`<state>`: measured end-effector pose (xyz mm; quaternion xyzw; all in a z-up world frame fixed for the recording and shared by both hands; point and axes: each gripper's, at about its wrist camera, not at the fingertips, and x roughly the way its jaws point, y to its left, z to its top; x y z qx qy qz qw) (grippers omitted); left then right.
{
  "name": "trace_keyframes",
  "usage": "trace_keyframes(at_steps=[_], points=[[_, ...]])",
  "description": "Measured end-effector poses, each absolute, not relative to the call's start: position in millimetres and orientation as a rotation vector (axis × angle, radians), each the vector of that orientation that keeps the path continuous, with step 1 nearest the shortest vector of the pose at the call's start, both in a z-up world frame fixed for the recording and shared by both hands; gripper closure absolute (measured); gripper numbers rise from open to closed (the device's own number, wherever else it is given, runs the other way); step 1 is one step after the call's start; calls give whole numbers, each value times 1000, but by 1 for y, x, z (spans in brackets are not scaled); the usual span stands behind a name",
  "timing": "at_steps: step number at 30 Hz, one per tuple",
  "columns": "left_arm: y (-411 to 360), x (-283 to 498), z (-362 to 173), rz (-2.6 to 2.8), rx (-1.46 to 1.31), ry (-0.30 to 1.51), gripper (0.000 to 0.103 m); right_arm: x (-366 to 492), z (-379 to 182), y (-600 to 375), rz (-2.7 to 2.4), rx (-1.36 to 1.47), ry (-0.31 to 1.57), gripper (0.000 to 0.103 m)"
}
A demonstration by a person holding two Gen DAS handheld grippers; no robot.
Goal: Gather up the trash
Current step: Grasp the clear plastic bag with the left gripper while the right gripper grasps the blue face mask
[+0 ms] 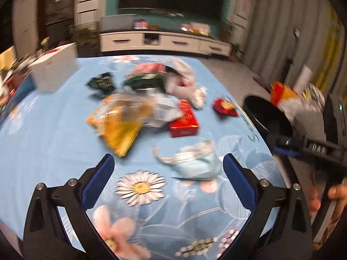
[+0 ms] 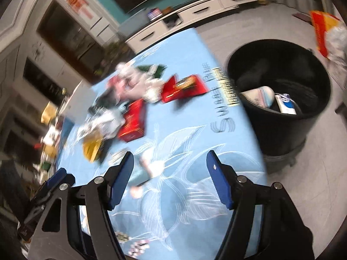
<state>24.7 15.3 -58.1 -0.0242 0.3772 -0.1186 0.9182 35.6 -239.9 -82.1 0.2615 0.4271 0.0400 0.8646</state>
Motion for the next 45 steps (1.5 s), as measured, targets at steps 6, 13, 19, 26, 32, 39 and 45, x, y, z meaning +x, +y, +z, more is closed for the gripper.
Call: trace_keyframes(at_steps=[6, 13, 19, 26, 32, 39, 45], points=[[55, 13, -54, -195, -130, 730, 3, 48, -77, -201, 108, 495, 924, 35], [80, 14, -53, -182, -173, 702, 3, 54, -71, -178, 68, 439, 916, 35], [94, 22, -56, -187, -186, 700, 3, 61, -71, -164, 53, 416, 914, 35], [107, 35, -55, -195, -182, 669, 3, 75, -73, -141, 55, 378, 912, 35], [124, 49, -57, -197, -226, 663, 3, 86, -74, -130, 40, 354, 912, 35], [128, 65, -58, -220, -251, 668, 3, 96, -78, -131, 29, 364, 910, 35], [117, 77, -52, -268, -257, 667, 3, 98, -78, -140, 38, 376, 893, 35]])
